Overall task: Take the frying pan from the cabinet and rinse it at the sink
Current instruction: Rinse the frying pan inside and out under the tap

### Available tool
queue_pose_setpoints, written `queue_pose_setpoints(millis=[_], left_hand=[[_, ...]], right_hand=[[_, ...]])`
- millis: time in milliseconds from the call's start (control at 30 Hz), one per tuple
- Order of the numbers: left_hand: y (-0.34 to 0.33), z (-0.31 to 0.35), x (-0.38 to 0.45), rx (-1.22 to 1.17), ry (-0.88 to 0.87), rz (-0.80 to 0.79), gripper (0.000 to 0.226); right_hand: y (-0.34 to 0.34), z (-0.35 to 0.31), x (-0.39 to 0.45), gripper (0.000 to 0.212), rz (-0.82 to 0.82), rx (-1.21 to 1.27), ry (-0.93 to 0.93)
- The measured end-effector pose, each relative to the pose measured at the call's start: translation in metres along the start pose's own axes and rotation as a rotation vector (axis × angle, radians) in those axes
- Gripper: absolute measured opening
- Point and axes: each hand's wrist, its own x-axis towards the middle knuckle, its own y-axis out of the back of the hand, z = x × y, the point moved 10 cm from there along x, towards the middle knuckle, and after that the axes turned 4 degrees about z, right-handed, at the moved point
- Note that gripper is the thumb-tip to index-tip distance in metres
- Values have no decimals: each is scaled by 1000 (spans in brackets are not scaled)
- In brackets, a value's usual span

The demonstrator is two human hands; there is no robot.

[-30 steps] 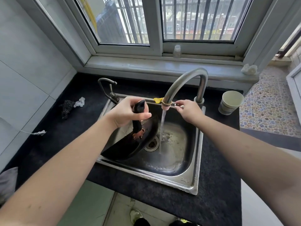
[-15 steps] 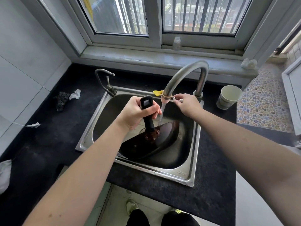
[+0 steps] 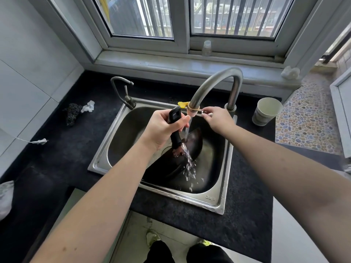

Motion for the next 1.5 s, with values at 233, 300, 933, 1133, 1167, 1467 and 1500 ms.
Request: queue_pose_setpoints(millis=[233, 300, 933, 1133, 1167, 1467, 1500], left_hand=[[-2, 1, -1, -7, 0, 2, 19], [3, 2, -1, 8, 6, -13, 26], [57, 6, -5, -39, 32, -80, 20], [71, 5, -6, -152, 60, 41, 33], [75, 4, -5, -166, 65, 69, 34], [141, -6, -7, -266, 101, 199, 39], [147, -7, -8, -260, 104, 208, 38]], right_hand=[[-1, -1, 0, 29, -1, -18, -7], [0, 0, 0, 29, 7, -18, -6], [0, 1, 0, 26, 8, -13, -1], [-2, 0, 1, 28, 0, -35, -22], [-2, 1, 1, 28, -4, -39, -27], [-2, 1, 2, 30, 6, -61, -42], [-2, 1, 2, 30, 7, -62, -44]])
